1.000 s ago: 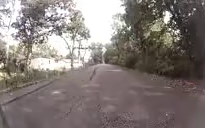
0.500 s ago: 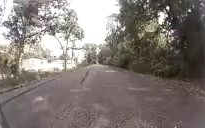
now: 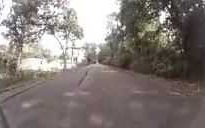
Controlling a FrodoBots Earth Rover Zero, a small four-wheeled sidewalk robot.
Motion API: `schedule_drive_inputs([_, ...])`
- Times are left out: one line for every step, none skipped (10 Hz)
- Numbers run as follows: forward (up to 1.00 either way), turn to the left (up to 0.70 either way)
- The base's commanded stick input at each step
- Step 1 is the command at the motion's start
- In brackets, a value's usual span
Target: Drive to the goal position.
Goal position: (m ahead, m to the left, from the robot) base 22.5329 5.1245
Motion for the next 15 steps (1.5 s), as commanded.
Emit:
schedule_drive_inputs([0.70, 0.00])
schedule_drive_inputs([0.70, 0.00])
schedule_drive_inputs([0.70, 0.00])
schedule_drive_inputs([0.70, 0.00])
schedule_drive_inputs([0.70, 0.00])
schedule_drive_inputs([0.70, 0.00])
schedule_drive_inputs([0.70, 0.00])
schedule_drive_inputs([0.70, 0.00])
schedule_drive_inputs([0.70, 0.00])
schedule_drive_inputs([0.70, 0.00])
schedule_drive_inputs([0.70, 0.00])
schedule_drive_inputs([0.70, 0.00])
schedule_drive_inputs([0.70, 0.00])
schedule_drive_inputs([0.70, 0.00])
schedule_drive_inputs([0.70, 0.00])
